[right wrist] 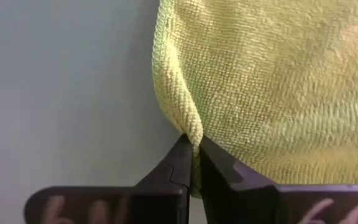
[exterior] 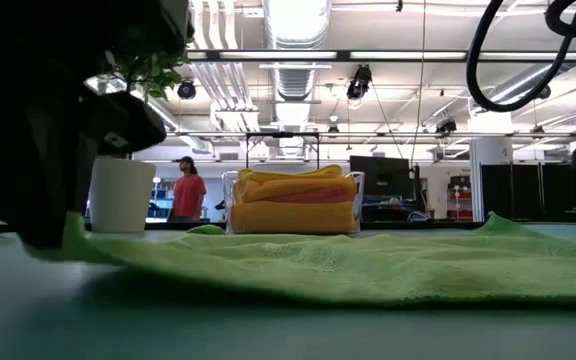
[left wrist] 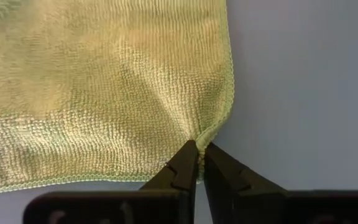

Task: Fold microfiber towels
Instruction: Fold the green microfiber cloth

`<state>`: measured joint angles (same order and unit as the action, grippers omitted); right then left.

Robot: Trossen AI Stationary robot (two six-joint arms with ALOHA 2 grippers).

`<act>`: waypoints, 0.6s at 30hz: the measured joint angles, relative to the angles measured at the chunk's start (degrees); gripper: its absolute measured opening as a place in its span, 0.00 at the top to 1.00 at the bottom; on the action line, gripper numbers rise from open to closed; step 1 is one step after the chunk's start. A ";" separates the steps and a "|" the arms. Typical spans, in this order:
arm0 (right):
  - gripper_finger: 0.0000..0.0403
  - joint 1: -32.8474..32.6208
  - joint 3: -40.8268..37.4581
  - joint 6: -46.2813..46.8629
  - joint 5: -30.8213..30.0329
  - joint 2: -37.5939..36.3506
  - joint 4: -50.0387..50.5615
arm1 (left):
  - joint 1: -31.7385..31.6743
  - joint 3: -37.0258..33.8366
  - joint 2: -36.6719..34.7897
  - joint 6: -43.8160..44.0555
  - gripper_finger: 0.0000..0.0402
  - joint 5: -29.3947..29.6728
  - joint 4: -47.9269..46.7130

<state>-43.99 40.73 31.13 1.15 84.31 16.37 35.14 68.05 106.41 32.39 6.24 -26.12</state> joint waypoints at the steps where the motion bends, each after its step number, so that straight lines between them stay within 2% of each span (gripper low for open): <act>1: 0.98 0.00 -0.02 0.74 0.21 -0.72 0.63 | 0.00 0.35 -0.21 0.25 0.98 -0.07 -0.32; 13: 0.98 -1.52 0.73 15.20 1.01 -15.80 3.17 | -0.31 4.84 -3.81 3.63 0.98 -1.95 -6.32; 18: 0.98 -2.98 2.30 20.88 0.20 -18.10 3.11 | -0.28 5.76 -6.16 9.54 0.98 -3.62 -6.32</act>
<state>-46.97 43.03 52.01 1.35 66.22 19.49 34.85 73.82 100.24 41.93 2.62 -32.43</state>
